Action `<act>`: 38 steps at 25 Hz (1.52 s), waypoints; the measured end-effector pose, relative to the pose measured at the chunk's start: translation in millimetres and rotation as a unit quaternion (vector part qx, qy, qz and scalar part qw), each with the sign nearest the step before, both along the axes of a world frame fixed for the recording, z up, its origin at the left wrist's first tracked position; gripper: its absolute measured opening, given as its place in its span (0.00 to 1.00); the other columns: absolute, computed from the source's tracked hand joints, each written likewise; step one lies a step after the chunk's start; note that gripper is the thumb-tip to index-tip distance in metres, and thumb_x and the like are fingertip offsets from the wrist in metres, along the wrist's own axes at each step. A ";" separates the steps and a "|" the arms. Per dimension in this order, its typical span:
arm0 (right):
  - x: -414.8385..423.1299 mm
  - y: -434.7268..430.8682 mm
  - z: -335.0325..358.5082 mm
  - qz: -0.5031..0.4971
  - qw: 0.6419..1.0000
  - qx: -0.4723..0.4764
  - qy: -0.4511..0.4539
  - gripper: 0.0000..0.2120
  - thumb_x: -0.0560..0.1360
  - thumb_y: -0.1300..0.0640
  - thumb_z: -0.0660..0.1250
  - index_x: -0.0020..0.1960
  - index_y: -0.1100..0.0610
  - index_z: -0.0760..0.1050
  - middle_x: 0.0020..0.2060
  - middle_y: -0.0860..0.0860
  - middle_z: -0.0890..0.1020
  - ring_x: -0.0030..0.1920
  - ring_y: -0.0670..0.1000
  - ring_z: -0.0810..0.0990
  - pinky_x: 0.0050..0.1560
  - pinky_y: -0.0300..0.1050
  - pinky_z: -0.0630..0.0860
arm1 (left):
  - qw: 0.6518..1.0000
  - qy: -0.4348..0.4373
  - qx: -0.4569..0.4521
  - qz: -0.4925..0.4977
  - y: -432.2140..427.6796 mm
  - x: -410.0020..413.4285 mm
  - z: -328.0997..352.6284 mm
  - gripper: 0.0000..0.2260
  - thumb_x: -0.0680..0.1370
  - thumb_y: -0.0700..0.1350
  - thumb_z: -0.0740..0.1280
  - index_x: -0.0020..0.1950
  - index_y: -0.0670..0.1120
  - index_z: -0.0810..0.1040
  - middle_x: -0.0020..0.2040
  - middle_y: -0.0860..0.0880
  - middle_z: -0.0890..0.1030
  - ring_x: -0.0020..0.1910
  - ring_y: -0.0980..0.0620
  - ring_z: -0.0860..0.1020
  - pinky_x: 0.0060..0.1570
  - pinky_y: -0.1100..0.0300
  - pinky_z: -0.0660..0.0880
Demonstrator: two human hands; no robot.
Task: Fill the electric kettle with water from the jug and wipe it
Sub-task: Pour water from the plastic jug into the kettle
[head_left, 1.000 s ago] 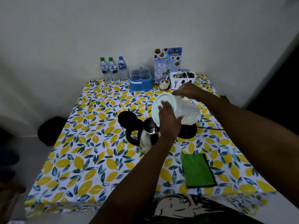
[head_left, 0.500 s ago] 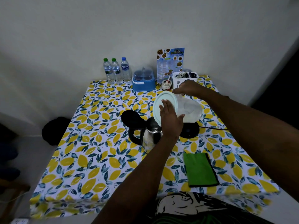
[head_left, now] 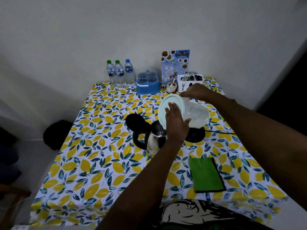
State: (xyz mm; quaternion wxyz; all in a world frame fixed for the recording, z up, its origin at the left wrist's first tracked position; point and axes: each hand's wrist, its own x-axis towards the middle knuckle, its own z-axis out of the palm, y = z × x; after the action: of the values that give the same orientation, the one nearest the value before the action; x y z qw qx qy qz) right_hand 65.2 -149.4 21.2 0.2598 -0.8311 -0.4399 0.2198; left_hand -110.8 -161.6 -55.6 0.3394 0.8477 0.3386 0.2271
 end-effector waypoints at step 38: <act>141.3 -249.4 -173.3 -0.320 0.900 0.189 0.225 0.10 0.78 0.50 0.60 0.45 0.55 0.76 0.43 0.53 0.79 0.43 0.48 0.77 0.50 0.51 0.73 | 0.862 0.216 0.300 -0.347 -110.5 189.7 -61.3 0.37 0.71 0.56 0.72 0.72 0.38 0.64 0.74 0.38 0.67 0.72 0.35 0.66 0.65 0.43 0.70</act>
State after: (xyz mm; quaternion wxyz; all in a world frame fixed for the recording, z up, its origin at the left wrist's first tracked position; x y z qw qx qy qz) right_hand 206.5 -398.9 -152.1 0.5607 -0.7906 -0.1130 0.2186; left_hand 78.9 -272.1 -116.9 0.0441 0.9990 0.0026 -0.0036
